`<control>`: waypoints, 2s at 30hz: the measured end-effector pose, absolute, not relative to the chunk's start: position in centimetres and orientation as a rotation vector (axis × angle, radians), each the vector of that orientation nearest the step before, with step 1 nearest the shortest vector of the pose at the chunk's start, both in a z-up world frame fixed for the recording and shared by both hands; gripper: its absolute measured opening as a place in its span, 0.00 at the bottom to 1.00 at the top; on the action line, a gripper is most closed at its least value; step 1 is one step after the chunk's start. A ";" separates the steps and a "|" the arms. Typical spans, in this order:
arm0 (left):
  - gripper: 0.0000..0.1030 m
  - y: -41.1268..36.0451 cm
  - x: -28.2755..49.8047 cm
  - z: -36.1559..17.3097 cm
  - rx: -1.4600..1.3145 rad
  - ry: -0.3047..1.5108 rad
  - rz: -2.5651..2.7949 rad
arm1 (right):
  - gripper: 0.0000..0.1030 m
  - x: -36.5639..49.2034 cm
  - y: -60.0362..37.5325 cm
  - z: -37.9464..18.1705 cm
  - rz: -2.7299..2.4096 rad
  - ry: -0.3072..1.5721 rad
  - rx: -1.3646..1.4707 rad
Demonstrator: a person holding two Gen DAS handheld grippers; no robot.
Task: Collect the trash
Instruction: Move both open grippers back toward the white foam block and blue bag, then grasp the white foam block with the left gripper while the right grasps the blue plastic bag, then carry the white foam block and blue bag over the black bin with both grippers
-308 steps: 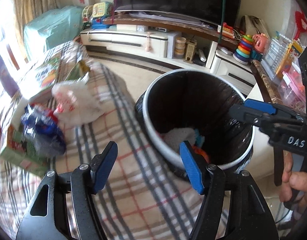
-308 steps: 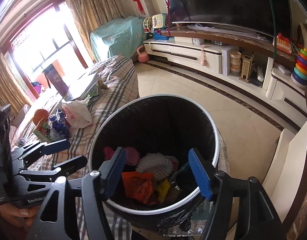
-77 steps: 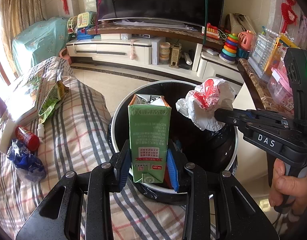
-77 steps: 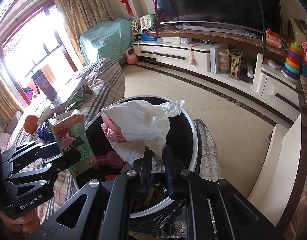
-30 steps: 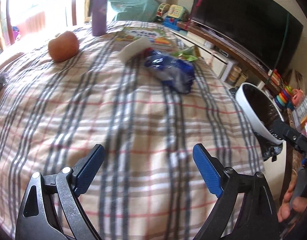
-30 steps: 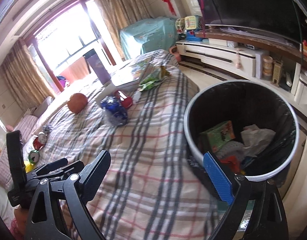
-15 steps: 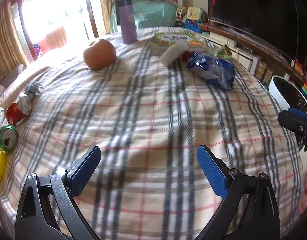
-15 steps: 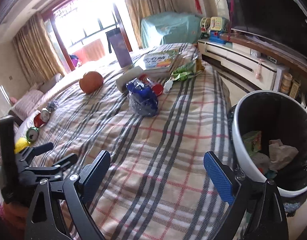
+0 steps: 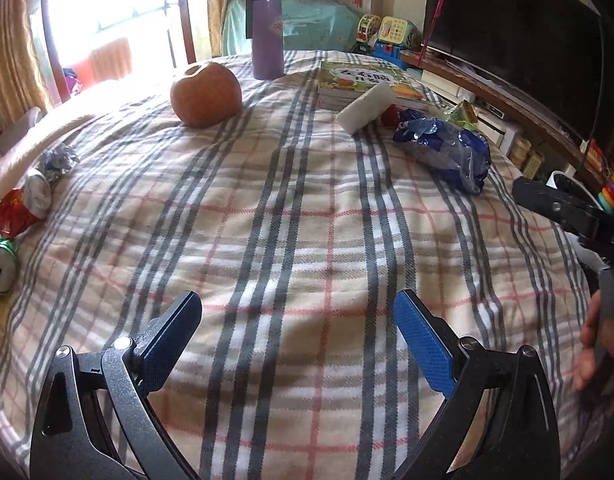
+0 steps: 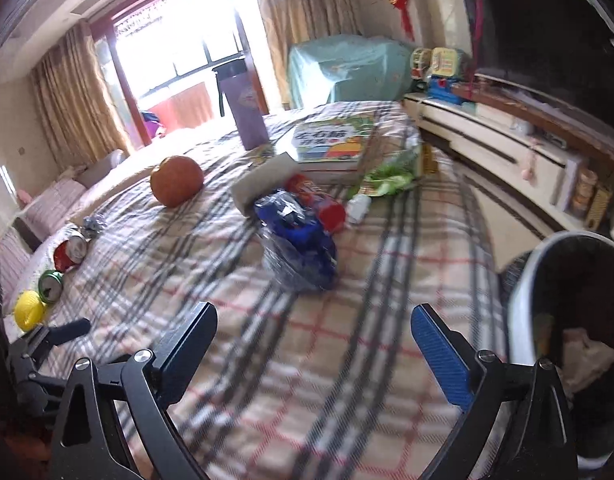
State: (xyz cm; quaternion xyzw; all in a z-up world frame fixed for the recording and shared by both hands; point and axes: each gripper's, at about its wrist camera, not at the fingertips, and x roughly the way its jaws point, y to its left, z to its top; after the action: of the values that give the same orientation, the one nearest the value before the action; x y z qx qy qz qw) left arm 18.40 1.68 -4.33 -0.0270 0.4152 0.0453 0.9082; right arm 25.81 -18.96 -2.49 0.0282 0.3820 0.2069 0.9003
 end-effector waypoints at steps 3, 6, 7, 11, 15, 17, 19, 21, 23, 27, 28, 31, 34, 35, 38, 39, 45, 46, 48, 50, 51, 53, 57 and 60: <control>0.96 1.7 19.6 -4.2 -0.041 0.856 0.076 | 0.94 27.3 -17.9 -2.9 0.416 0.798 0.020; 0.96 1.6 21.4 -3.5 -0.016 0.847 0.053 | 0.94 28.7 -17.0 -3.2 0.411 0.785 -0.007; 0.96 1.6 22.1 -3.3 -0.005 0.844 0.046 | 0.94 29.1 -16.8 -3.2 0.420 0.787 -0.001; 0.96 1.3 25.2 -2.7 0.036 0.831 0.025 | 0.78 30.4 -16.3 -3.4 0.421 0.789 -0.008; 0.96 0.6 28.2 -2.7 0.071 0.830 -0.002 | 0.42 30.5 -17.3 -4.0 0.422 0.823 0.047; 0.96 -0.1 30.1 -2.7 0.107 0.829 -0.004 | 0.39 29.9 -18.2 -3.8 0.414 0.820 0.081; 0.96 -0.7 31.3 -2.6 0.124 0.811 -0.017 | 0.38 28.6 -19.6 -3.6 0.402 0.812 0.145; 0.96 -1.2 32.6 -2.7 0.144 0.796 -0.018 | 0.38 27.5 -20.5 -3.7 0.393 0.814 0.192; 0.96 -1.6 34.2 -3.0 0.159 0.788 -0.023 | 0.38 26.2 -21.2 -4.1 0.374 0.815 0.228; 0.93 -2.3 36.5 -3.6 0.186 0.775 -0.035 | 0.37 24.6 -21.7 -4.1 0.357 0.782 0.244; 0.88 -2.4 36.9 -3.7 0.184 0.776 -0.044 | 0.37 24.6 -21.6 -4.0 0.355 0.776 0.243; 0.40 -2.4 38.0 -4.1 0.145 0.819 -0.090 | 0.37 25.0 -21.4 -4.2 0.345 0.789 0.242; 0.31 -2.0 37.7 -4.0 0.096 0.830 -0.109 | 0.37 25.0 -21.5 -4.0 0.340 0.779 0.241; 0.31 -1.7 37.0 -3.7 0.077 0.828 -0.109 | 0.37 25.0 -21.4 -3.9 0.340 0.775 0.239; 0.31 -0.7 34.3 -2.9 0.015 0.826 -0.114 | 0.37 24.7 -21.4 -3.8 0.341 0.765 0.233; 0.31 -0.4 33.4 -2.8 -0.001 0.828 -0.118 | 0.37 24.5 -21.4 -3.8 0.343 0.762 0.234; 0.31 0.4 25.3 -2.1 -0.073 0.853 -0.162 | 0.37 22.7 -22.2 -3.7 0.353 0.781 0.268; 0.31 0.3 24.1 -2.1 -0.073 0.856 -0.167 | 0.37 22.3 -22.2 -3.8 0.360 0.803 0.259; 0.31 0.2 22.2 -2.3 -0.091 0.871 -0.180 | 0.37 21.9 -22.0 -3.9 0.377 0.840 0.245; 0.31 0.1 21.1 -2.7 -0.110 0.896 -0.193 | 0.39 21.6 -21.8 -3.9 0.379 0.859 0.228; 0.31 -0.1 20.5 -3.2 -0.114 0.913 -0.197 | 0.41 21.4 -21.7 -3.9 0.383 0.867 0.216; 0.31 -0.3 19.9 -4.0 -0.112 0.929 -0.185 | 0.44 21.2 -21.5 -3.9 0.383 0.865 0.199; 0.32 0.3 19.9 -4.8 -0.141 0.934 -0.152 | 0.74 21.3 -21.4 -3.5 0.372 0.843 0.184; 0.36 0.6 19.7 -5.0 -0.149 0.915 -0.126 | 0.81 21.3 -21.6 -3.3 0.371 0.820 0.190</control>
State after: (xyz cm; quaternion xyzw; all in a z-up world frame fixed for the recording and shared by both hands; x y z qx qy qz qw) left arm 19.71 0.56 -5.00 -0.0717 0.4409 -0.0608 0.8926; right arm 21.33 -21.63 -3.29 0.0918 0.3956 0.1788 0.8962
